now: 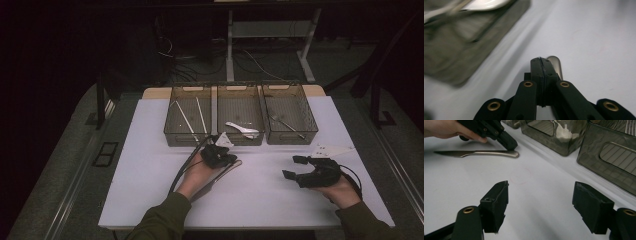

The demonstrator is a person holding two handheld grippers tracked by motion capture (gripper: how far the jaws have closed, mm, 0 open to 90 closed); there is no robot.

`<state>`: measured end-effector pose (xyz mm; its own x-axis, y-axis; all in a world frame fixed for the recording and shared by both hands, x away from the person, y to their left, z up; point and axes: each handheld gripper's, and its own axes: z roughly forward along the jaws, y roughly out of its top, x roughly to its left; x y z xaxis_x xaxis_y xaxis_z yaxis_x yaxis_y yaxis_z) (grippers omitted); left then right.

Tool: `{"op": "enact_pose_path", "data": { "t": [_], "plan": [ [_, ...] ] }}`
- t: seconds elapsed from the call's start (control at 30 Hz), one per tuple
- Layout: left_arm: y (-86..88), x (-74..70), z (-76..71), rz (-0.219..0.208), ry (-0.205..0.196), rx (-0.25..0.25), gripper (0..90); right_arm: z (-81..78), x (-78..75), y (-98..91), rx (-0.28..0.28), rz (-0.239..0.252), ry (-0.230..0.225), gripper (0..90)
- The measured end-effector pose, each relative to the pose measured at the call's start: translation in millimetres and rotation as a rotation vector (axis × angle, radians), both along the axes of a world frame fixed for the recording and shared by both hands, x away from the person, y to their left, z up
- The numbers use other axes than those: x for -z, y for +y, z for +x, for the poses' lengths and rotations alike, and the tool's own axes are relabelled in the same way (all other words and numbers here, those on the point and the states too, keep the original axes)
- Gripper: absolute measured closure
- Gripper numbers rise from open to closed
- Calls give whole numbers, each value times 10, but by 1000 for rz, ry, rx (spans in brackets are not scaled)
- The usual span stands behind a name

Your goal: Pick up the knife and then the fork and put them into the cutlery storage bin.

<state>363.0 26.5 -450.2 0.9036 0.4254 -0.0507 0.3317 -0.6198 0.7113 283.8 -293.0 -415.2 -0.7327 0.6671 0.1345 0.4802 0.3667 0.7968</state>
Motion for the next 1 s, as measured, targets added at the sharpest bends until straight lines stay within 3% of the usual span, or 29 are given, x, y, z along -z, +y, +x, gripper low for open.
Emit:
{"op": "enact_pose_path", "data": {
  "t": [0.1, 0.2, 0.23, 0.3, 0.4, 0.53, 0.6, 0.8, 1.0],
  "plan": [
    [-93, 5, -49, -14, 6, 47, 887, -2, -1, 1, 0, 1, -1, 288],
    [-121, -8, -85, -6, -1, 60, 887, -2, 0, 1, -2, 0, 0, 288],
    [-83, -31, -81, 7, 2, 78, 886, -3, 0, 1, -1, 0, 0, 288],
    [-11, -72, -119, -15, -4, 58, 883, -4, -2, -2, -1, 2, -1, 288],
    [147, -144, -212, -15, -4, 49, 776, -7, -6, -8, 1, 4, -3, 288],
    [379, -185, -362, -19, 7, 23, 692, -4, -5, -9, 3, 2, -3, 288],
    [438, -176, -419, 1, 4, 29, 669, -6, -4, -6, 2, 1, -3, 288],
    [451, -65, -464, 60, -1, 29, 677, -9, -5, 1, 3, -2, -2, 288],
    [506, -33, -452, 38, 5, 56, 746, -8, -8, -12, 4, 4, -6, 288]
  ]
}}
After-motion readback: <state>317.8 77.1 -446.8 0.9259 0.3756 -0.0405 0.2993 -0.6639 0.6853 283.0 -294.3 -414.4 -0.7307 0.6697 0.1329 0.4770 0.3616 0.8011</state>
